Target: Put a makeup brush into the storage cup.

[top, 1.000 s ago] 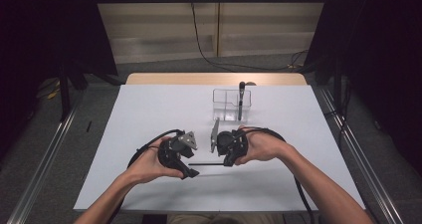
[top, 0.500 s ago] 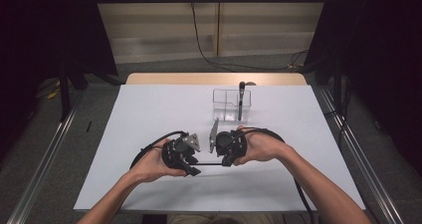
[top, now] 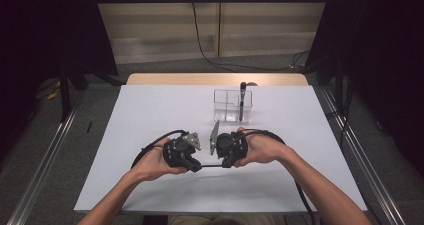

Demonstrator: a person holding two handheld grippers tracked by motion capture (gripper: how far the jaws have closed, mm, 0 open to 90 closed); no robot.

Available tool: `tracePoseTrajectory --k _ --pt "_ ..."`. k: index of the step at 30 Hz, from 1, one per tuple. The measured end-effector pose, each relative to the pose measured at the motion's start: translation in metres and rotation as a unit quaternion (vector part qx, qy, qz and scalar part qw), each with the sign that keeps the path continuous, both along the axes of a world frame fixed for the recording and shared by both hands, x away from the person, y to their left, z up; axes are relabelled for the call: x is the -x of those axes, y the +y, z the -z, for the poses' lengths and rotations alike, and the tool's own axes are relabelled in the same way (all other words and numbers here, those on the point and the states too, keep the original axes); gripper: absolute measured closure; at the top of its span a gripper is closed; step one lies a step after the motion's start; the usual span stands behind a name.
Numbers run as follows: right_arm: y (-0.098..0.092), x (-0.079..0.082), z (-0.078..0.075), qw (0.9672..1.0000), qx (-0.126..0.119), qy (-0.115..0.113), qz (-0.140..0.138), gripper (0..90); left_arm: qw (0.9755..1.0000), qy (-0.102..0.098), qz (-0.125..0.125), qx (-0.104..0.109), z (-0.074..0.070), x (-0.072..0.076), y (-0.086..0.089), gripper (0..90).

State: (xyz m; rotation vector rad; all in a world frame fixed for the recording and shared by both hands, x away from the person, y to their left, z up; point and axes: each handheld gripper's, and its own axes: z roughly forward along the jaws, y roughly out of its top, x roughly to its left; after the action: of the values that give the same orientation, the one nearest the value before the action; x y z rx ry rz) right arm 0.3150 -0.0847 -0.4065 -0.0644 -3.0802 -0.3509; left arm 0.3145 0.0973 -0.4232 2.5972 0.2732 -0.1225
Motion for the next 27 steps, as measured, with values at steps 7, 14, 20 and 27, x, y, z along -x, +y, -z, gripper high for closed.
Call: tracePoseTrajectory --k 7,14,20,27 --pt "-0.001 0.0 0.001 1.0 0.0 -0.003 -0.003 86.0 0.9999 -0.007 0.007 -0.002 0.002 0.001 -0.002 83.0" --pt "-0.003 -0.002 0.002 0.9999 -0.009 -0.008 -0.002 83.8 0.9998 0.004 0.018 0.002 0.002 0.003 -0.001 85.8" --pt "-0.007 -0.004 0.002 0.9997 -0.024 -0.006 0.003 78.5 0.9999 0.004 0.014 0.009 0.0 0.002 0.001 86.0" --pt "-0.014 -0.007 0.003 0.9984 -0.052 -0.004 0.022 57.2 0.9998 0.005 0.009 0.015 -0.002 0.002 0.004 86.0"
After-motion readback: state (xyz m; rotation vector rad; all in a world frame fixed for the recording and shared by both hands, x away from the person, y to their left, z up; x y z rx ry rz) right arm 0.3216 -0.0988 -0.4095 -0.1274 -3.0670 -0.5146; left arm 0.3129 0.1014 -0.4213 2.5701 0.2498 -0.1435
